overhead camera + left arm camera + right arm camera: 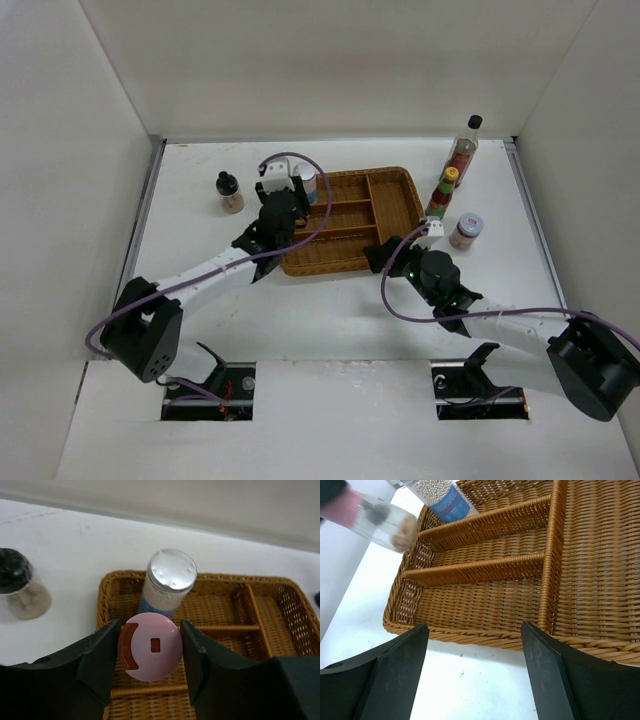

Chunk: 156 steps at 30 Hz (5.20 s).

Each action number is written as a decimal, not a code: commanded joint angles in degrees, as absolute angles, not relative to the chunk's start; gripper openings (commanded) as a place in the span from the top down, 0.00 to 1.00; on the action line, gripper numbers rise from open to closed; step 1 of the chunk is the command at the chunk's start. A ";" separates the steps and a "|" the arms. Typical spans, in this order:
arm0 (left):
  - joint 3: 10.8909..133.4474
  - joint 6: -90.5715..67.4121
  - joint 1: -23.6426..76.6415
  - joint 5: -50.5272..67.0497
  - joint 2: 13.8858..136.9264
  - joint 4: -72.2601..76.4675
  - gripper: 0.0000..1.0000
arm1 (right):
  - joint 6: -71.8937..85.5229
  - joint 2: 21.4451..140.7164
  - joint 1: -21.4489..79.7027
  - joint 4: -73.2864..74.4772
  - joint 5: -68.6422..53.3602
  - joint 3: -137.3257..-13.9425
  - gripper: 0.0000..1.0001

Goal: Organize the condiment bottles

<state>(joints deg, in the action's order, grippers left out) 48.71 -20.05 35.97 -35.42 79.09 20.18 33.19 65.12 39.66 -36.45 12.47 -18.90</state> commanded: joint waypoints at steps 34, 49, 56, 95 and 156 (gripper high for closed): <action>49.74 -20.21 19.92 -36.92 81.81 21.53 0.17 | 32.52 66.36 39.50 -38.50 13.01 -20.13 0.16; 63.45 -19.51 9.10 -31.21 100.89 18.72 0.22 | 31.99 66.62 40.12 -38.58 13.18 -20.30 0.15; 64.69 -20.74 8.30 -28.48 104.76 17.93 0.42 | 31.90 65.04 40.21 -37.97 13.62 -19.95 0.15; 45.36 -26.63 47.06 -41.22 56.33 -3.79 0.62 | 36.65 65.58 44.95 -38.16 18.79 -24.08 0.94; 9.67 -34.89 26.67 -37.88 48.42 47.37 0.00 | 11.78 108.09 2.24 12.75 23.55 -103.88 0.12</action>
<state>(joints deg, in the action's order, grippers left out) 9.80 -33.76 27.00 -38.41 48.03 42.78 13.76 106.89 2.50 14.83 25.54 -99.02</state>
